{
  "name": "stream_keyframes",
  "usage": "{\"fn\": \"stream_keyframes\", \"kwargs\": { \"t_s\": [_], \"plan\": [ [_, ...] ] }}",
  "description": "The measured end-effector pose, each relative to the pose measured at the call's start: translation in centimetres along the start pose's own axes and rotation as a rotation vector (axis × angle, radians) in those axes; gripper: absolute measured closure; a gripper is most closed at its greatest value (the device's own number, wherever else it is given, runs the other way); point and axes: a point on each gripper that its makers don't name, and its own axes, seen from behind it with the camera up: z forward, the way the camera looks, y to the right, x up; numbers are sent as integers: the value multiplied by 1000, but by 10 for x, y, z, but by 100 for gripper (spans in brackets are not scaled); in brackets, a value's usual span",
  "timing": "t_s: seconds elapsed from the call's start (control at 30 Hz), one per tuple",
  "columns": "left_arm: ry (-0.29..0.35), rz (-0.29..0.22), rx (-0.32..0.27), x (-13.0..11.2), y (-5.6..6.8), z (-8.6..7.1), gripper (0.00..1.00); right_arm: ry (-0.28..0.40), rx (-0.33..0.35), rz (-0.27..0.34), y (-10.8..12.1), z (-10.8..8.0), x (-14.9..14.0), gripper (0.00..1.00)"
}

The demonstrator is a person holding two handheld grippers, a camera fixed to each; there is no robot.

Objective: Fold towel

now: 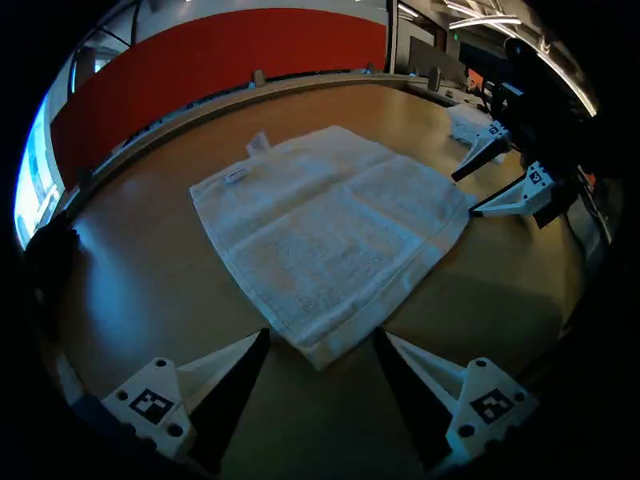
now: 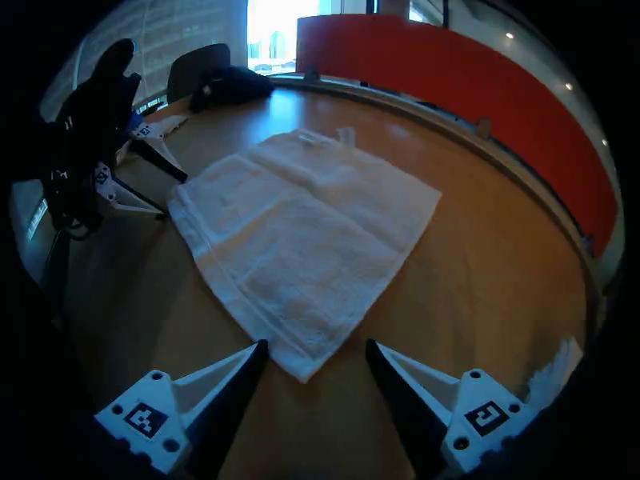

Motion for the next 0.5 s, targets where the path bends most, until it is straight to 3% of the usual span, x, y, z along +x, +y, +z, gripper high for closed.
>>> {"fn": "stream_keyframes", "kwargs": {
  "t_s": [0.27, 0.5],
  "plan": [
    [2, -12, 9, 0, -1, 0, 9, 2, 26, 7, -4, -2, -1, 18],
    [-2, -20, 17, 0, 1, 0, 24, 2, 43, -9, -10, -1, 0, 32]
  ]
}}
